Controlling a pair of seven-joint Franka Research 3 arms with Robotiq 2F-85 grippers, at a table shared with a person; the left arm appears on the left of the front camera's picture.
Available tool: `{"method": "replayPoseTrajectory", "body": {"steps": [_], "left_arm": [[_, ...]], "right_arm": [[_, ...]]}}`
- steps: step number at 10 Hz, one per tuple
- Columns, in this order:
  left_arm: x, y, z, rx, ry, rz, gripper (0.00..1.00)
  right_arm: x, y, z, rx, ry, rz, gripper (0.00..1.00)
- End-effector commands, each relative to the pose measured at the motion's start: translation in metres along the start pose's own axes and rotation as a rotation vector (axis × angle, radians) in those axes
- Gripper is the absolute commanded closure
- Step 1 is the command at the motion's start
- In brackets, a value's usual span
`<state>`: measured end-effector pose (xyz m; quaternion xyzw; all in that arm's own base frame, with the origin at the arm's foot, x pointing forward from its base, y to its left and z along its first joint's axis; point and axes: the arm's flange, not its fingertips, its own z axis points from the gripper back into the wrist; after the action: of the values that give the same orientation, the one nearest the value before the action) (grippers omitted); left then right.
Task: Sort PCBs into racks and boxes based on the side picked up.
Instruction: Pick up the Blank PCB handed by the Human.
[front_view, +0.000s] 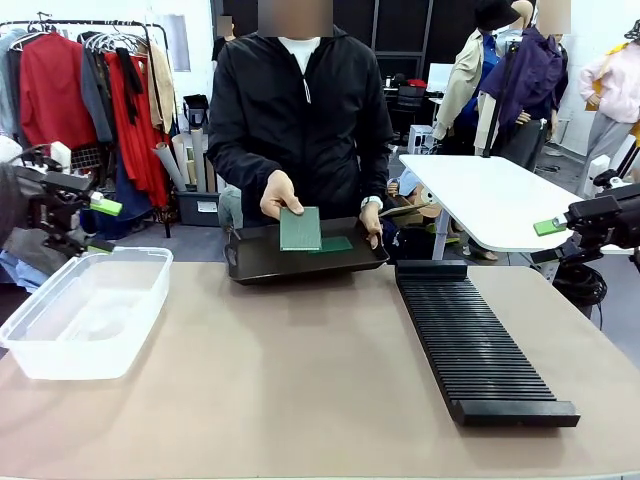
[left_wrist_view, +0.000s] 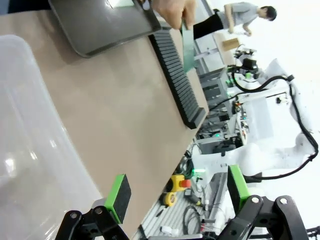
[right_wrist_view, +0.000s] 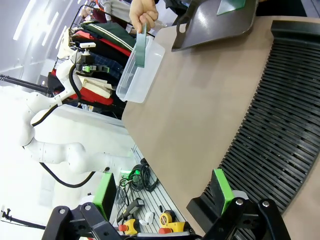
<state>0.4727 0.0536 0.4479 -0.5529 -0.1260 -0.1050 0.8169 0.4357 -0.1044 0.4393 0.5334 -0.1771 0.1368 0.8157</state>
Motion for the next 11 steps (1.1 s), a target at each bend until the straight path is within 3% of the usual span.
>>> {"method": "replayPoseTrajectory", "body": {"steps": [1, 6, 11], "left_arm": [[-0.003, -0.003, -0.026, -0.047, -0.003, 0.051, 0.0], [-0.006, 0.003, -0.112, -0.13, -0.044, 0.041, 0.0], [0.022, 0.005, -0.167, -0.197, -0.117, -0.058, 0.0]], "right_arm": [[-0.002, 0.0, -0.002, -0.017, 0.005, 0.006, 0.0], [-0.002, 0.0, -0.002, -0.017, 0.005, 0.006, 0.0], [-0.002, 0.0, -0.002, -0.017, 0.005, 0.006, 0.0]]}}
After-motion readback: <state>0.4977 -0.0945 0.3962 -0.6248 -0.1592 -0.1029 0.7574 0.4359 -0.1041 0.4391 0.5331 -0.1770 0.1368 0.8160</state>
